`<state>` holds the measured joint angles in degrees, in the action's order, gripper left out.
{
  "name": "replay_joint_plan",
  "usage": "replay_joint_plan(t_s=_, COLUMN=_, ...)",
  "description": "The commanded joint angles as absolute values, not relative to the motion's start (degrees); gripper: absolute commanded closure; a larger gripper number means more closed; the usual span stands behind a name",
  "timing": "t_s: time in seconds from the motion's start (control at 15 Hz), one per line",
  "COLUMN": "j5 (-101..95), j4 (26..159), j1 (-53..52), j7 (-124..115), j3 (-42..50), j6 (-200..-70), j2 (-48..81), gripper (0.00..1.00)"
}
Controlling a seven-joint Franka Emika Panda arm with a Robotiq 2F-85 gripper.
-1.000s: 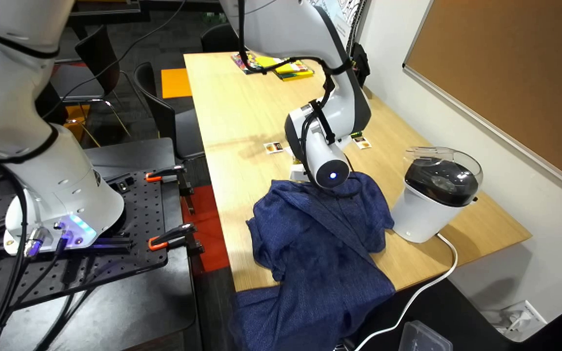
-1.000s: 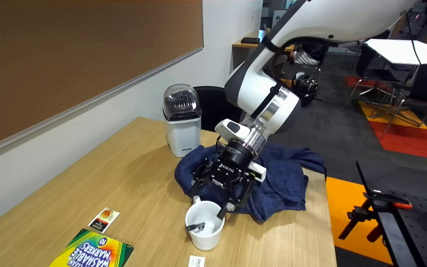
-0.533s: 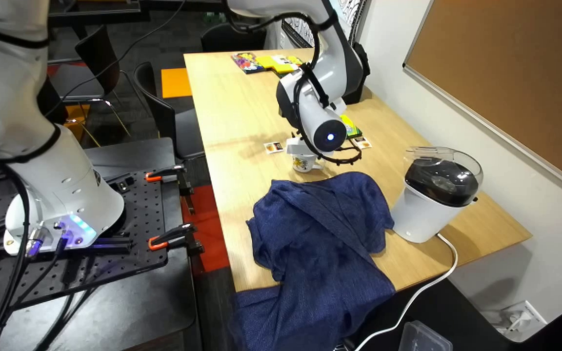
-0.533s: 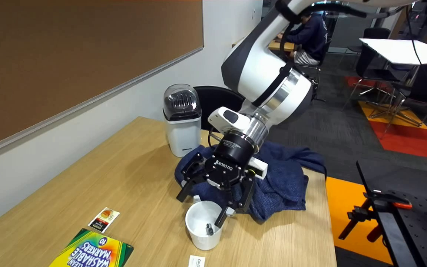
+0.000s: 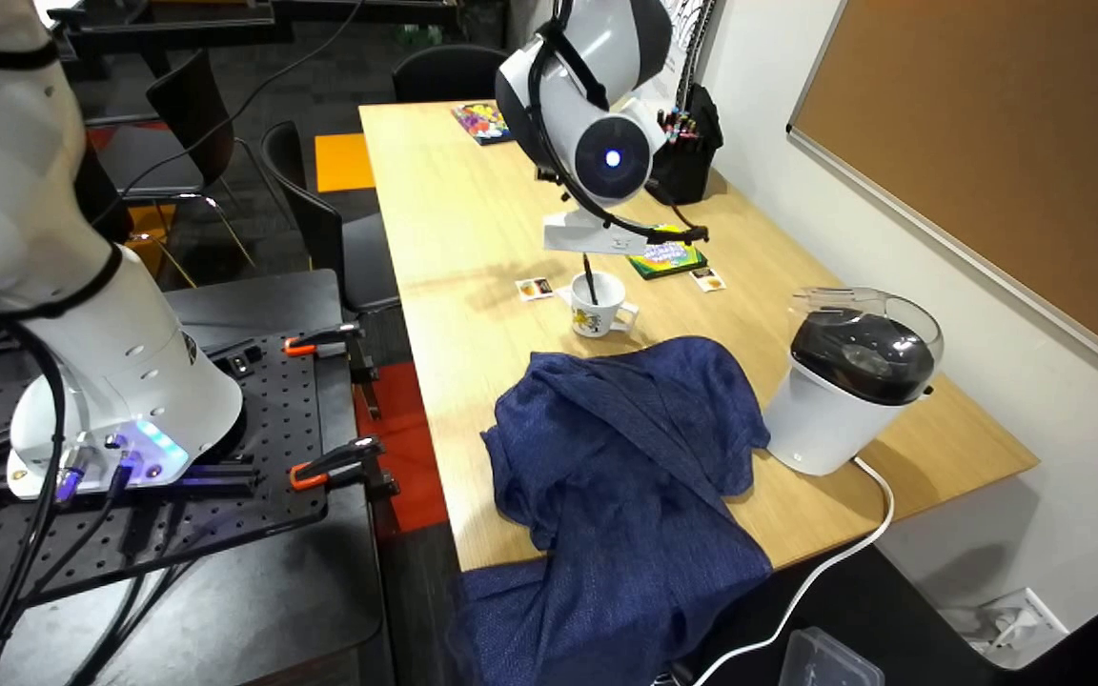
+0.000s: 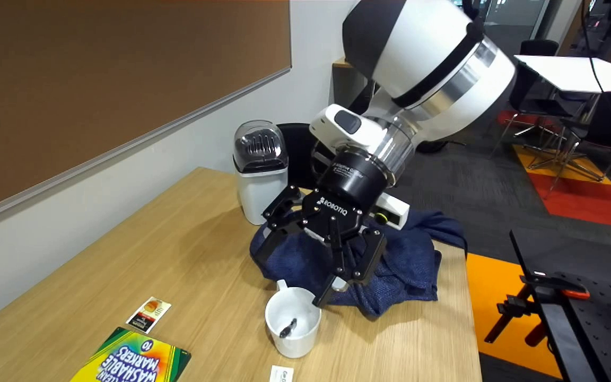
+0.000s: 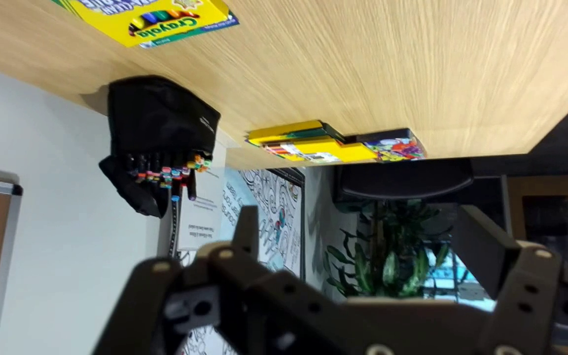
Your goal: Pick the black pen and place it in the white cup.
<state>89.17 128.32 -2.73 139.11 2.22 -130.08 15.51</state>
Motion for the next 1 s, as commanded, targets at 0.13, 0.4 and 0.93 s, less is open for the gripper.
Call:
replay_joint_plan(t_s=0.13, j5=89.87, j4=133.67, j1=-7.11, j7=127.25, j3=-1.34, j6=-153.52, j2=5.76, gripper=0.00)
replay_joint_plan(t_s=0.4, j5=84.14, j4=134.91, j1=-10.30, j7=113.12, j3=-3.47, j6=-168.17, j2=4.69, gripper=0.00)
replay_joint_plan(t_s=0.93, j5=67.56, j4=137.24, j1=-11.11, j7=93.26, j3=-3.24, j6=-170.15, j2=6.39, gripper=0.00)
